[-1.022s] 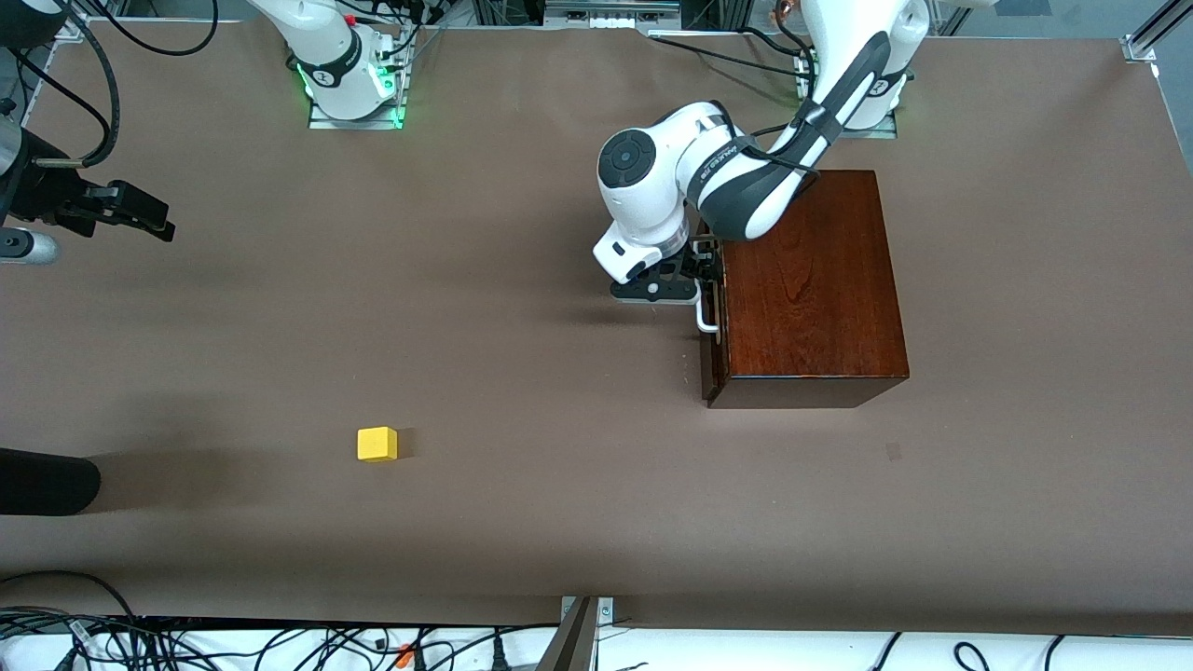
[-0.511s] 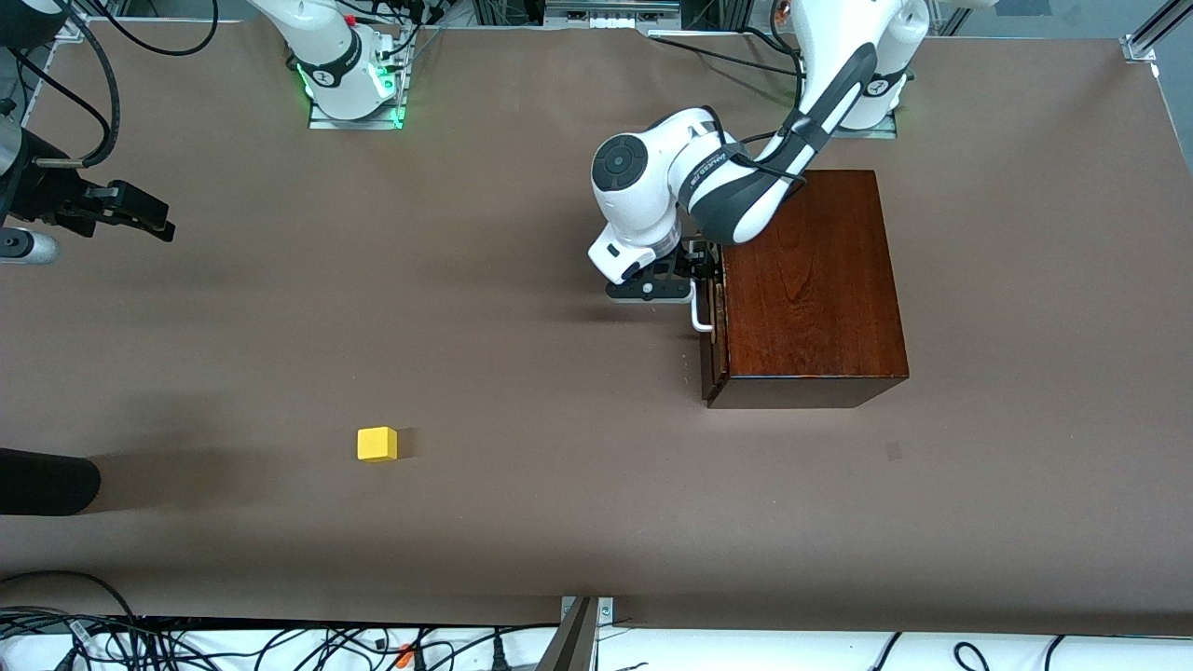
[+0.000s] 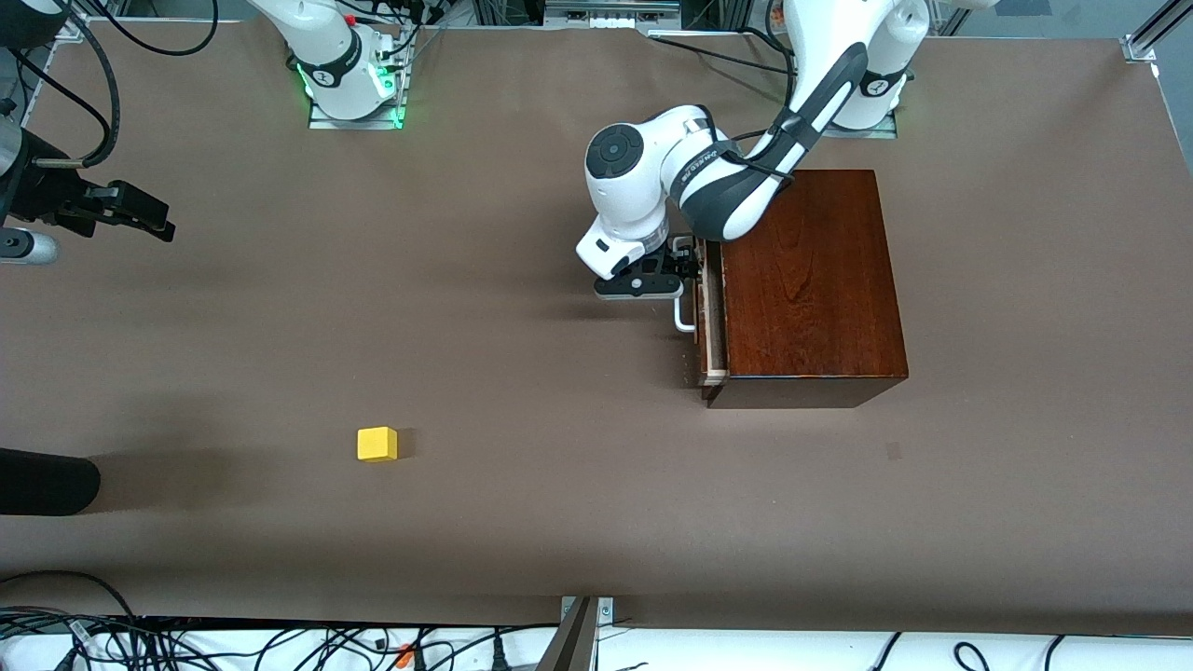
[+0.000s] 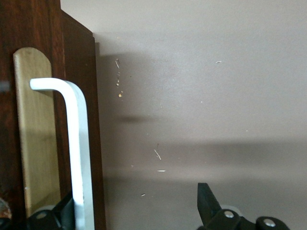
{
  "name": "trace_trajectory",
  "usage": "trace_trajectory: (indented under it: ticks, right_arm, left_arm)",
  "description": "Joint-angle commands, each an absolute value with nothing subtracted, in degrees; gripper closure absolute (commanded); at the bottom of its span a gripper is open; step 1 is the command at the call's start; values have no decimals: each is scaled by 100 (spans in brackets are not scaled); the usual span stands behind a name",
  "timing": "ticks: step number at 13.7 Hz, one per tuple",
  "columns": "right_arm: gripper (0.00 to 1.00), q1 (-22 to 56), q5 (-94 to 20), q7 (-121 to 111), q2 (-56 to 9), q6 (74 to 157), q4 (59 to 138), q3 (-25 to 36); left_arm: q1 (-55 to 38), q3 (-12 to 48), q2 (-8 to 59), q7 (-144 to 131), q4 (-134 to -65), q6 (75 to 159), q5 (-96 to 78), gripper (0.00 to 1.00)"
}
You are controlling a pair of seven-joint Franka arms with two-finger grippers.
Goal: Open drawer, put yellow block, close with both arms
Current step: 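Pull the drawer handle outward with the left gripper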
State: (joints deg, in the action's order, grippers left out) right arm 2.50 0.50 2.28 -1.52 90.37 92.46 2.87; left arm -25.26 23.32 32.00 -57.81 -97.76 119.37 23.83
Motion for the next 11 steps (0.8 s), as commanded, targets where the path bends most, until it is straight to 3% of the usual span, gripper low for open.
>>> trace_trajectory:
  ticks: [1,11]
  right_arm:
    - [0,220,97,167,-158,8991,9193,272]
    - [0,229,114,167,-149,8965,9193,272]
  left_arm:
    - [-2707,2382,3559,-5959,-9449,12427,2408,0]
    - [-2856,2382,3911,-5959,-8816,12437,2101,0]
